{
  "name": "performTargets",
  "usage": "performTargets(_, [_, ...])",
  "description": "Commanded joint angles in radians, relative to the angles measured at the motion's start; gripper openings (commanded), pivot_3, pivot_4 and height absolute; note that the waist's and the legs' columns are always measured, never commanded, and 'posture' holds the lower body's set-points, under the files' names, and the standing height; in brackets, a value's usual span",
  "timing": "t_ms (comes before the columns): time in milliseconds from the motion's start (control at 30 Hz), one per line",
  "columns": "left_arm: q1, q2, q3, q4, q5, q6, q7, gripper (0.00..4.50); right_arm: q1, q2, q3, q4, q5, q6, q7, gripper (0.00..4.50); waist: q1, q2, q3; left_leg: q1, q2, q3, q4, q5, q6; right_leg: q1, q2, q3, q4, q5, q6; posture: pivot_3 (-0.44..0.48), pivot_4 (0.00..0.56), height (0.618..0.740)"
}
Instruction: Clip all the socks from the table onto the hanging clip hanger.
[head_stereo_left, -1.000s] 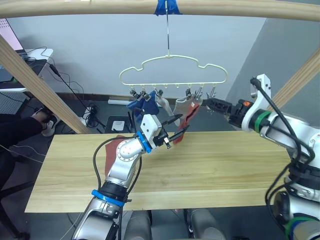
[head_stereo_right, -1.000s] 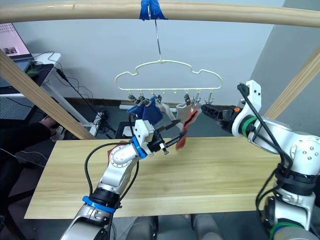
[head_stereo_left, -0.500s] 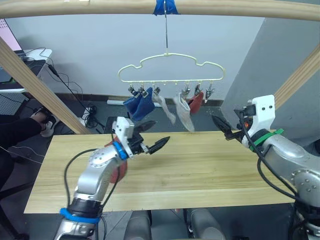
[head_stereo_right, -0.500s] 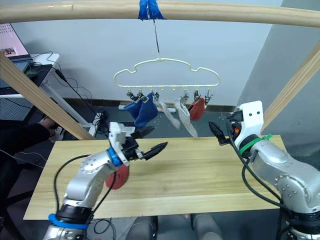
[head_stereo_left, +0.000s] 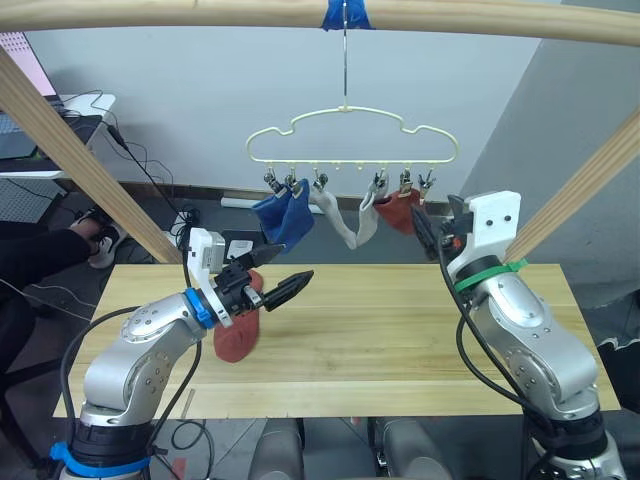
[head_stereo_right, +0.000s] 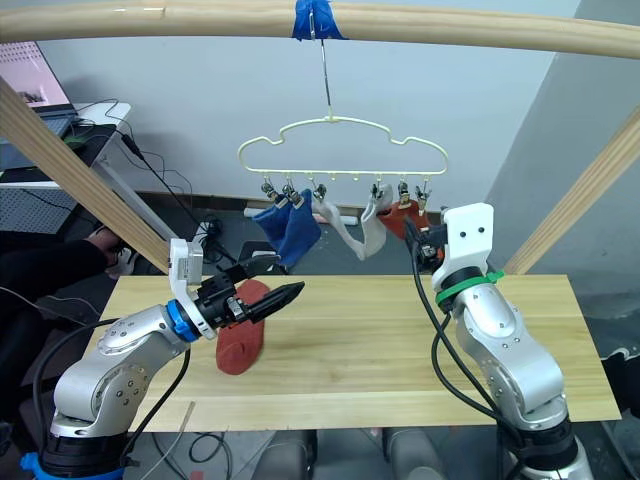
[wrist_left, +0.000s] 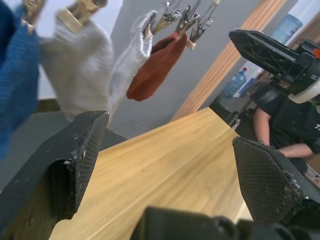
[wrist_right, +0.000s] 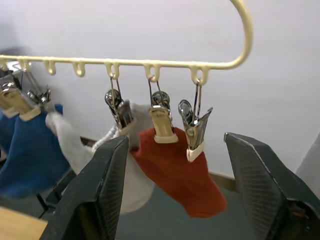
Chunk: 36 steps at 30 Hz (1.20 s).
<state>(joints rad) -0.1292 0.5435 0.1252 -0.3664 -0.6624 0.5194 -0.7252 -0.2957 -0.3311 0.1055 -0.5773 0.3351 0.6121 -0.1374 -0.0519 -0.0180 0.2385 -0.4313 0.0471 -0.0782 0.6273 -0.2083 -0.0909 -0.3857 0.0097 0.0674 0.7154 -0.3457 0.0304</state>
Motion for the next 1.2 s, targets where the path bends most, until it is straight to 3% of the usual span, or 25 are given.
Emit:
performTargets(33, [0.013,-0.004,0.013,-0.07,-0.015,-0.009,0.009,4.5,-0.023,0.037,0.0,0.012,-0.07,-0.038,-0.007,3.19,0.003,0.0,0.0,0.0,0.0,0.0,0.0,0.0,0.0,0.0,0.0,0.0,0.0,0.0,0.0,0.014,0.22,0.74])
performTargets(467, [0.007,-0.012,0.059,-0.123,-0.122,-0.006,-0.005,4.5,-0.083,0.164,-0.014,0.114,-0.229,-0.075,0.006,3.19,0.006,0.0,0.0,0.0,0.0,0.0,0.0,0.0,0.0,0.0,-0.001,0.0,0.0,0.0,0.0,0.025,0.217,0.74])
performTargets(1033, [0.033,-0.003,0.016,-0.135,-0.045,-0.064,-0.027,4.5,-0.139,0.27,-0.077,0.202,-0.281,-0.091,-0.007,3.19,0.006,0.0,0.0,0.0,0.0,0.0,0.0,0.0,0.0,0.0,-0.001,0.0,0.0,0.0,0.0,0.034,0.221,0.74])
performTargets(1167, [0.031,-0.004,0.013,-0.138,-0.041,-0.065,-0.023,4.5,-0.146,0.28,-0.084,0.212,-0.292,-0.096,-0.003,2.25,0.008,0.0,0.0,0.0,0.0,0.0,0.0,0.0,0.0,0.0,-0.001,0.0,0.0,0.0,0.0,0.038,0.222,0.74])
performTargets(1200, [0.03,-0.004,0.013,-0.137,-0.041,-0.064,-0.023,4.5,-0.147,0.282,-0.085,0.214,-0.294,-0.096,-0.001,2.25,0.008,0.0,0.0,0.0,0.0,0.0,0.0,0.0,0.0,0.0,-0.001,0.0,0.0,0.0,0.0,0.038,0.222,0.74])
